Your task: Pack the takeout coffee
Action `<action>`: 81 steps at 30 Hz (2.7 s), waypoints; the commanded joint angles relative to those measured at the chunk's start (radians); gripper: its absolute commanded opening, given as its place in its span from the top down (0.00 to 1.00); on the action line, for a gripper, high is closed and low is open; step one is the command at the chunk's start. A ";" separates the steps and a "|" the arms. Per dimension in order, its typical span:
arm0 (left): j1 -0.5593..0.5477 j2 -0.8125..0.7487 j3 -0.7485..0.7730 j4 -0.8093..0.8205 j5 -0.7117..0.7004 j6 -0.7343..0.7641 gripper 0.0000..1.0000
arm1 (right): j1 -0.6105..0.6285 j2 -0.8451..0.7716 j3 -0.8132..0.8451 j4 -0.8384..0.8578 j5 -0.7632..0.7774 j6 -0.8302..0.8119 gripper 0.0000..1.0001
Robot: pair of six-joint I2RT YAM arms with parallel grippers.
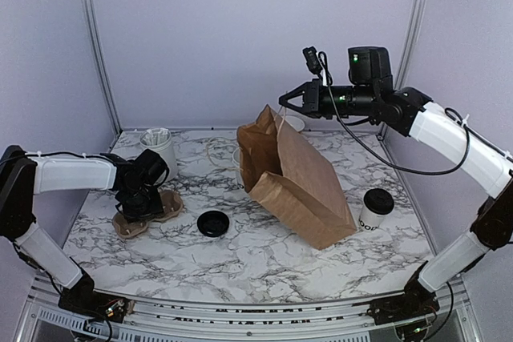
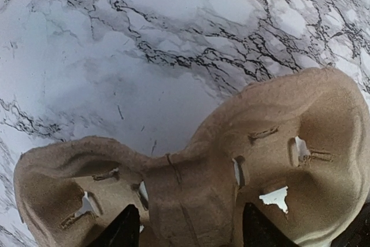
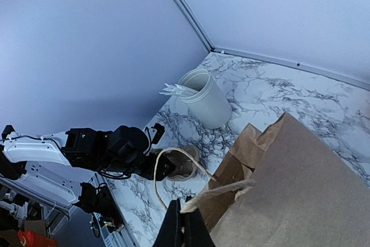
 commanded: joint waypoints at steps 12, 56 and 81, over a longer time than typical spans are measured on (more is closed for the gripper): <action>0.014 -0.002 -0.004 0.041 -0.006 -0.286 0.36 | 0.007 -0.060 0.009 -0.010 0.024 -0.002 1.00; -0.123 -0.290 -0.050 -0.014 -0.008 -0.044 0.75 | 0.007 -0.036 0.061 -0.079 0.064 -0.027 1.00; -0.279 -0.423 0.331 -0.038 0.115 0.540 0.74 | 0.007 -0.036 0.211 -0.253 -0.031 -0.166 1.00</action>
